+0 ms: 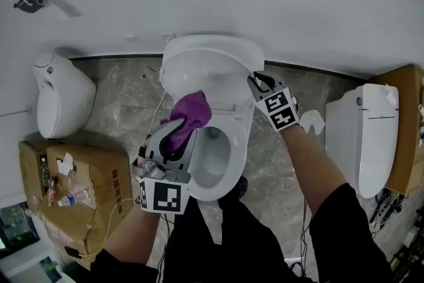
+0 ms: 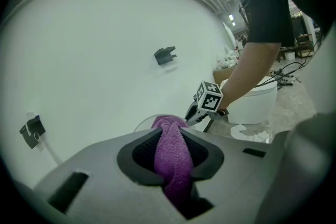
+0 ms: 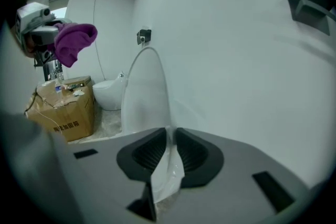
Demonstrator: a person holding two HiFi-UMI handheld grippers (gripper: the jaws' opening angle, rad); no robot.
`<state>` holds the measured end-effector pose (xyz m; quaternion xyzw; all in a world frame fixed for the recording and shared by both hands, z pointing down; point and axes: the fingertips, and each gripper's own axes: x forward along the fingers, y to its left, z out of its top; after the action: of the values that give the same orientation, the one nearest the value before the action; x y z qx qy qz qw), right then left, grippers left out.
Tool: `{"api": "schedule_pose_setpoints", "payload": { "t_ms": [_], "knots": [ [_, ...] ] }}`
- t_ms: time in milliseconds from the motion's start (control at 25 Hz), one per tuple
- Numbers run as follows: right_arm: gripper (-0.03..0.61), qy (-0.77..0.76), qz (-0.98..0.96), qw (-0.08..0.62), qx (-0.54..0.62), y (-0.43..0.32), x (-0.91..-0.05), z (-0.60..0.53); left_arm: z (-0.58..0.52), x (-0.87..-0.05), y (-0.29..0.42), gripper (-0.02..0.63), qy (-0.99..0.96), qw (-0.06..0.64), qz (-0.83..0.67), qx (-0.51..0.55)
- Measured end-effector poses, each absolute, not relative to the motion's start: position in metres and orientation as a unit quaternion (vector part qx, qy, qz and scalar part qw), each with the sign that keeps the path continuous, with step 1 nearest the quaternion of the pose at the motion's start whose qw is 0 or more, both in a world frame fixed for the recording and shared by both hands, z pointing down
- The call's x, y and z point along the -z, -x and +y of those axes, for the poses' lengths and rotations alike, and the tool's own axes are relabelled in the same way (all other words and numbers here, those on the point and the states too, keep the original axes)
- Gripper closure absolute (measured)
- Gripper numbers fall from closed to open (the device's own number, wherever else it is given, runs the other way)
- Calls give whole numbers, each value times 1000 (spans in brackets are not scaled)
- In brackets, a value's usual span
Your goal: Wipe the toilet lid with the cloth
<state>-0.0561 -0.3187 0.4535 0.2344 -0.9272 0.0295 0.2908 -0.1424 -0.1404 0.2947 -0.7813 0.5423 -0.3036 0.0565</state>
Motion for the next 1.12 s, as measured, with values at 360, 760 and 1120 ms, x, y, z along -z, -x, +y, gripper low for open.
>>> {"api": "schedule_pose_setpoints", "payload": {
  "t_ms": [360,760,1120],
  "knots": [
    [515,-235,-927,292,5,58,-443,-301,-131,-259,139,534,777,74,544,307],
    [515,-213,-929,301,41,47,-432,-243,-116,-219,124,534,788,90,536,288],
    [512,-171,-921,341,84,28,-439,-155,-82,-215,121,534,793,65,541,272]
  ]
}}
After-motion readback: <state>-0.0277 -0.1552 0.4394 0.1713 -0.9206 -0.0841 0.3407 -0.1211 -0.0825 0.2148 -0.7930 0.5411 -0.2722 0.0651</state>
